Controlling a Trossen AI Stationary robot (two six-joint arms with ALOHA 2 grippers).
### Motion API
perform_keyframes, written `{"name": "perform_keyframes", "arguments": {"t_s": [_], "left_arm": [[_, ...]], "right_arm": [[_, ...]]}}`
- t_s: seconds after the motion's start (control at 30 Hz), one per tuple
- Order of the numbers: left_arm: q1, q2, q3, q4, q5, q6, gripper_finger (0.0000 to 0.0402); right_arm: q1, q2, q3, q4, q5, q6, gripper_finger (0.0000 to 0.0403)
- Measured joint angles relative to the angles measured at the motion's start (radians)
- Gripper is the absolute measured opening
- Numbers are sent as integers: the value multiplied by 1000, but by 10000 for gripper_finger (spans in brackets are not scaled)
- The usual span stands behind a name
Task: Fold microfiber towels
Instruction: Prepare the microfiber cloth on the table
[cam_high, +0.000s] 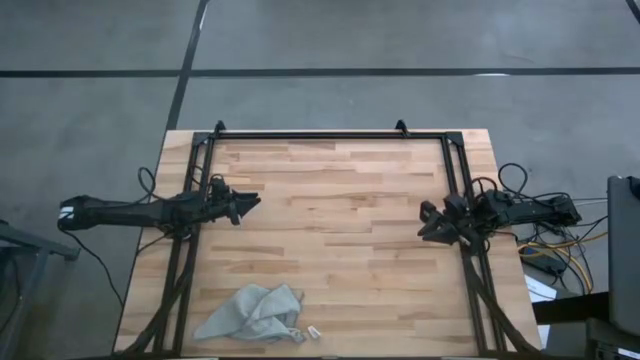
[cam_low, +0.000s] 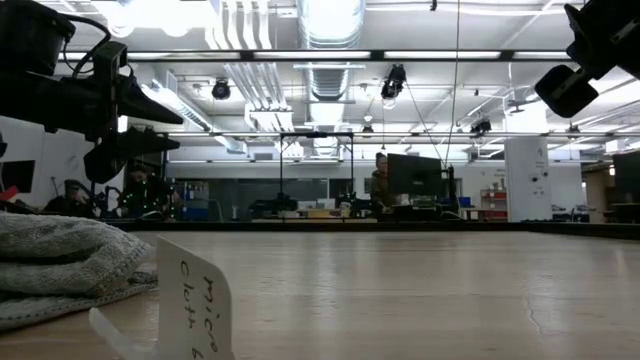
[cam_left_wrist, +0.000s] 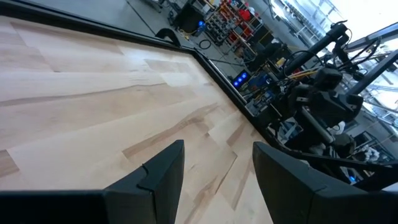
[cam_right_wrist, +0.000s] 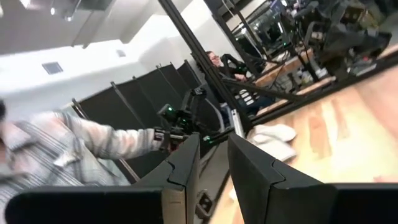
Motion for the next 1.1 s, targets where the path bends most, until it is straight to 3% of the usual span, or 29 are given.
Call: {"name": "perform_keyframes", "arguments": {"t_s": [0.4,1.1], "left_arm": [[0,0,0,0,0,4,195],[-1,0,0,34,-1,13,195]], "right_arm": [[0,0,0,0,32,32,82],[-1,0,0,16,408,1,82]]}}
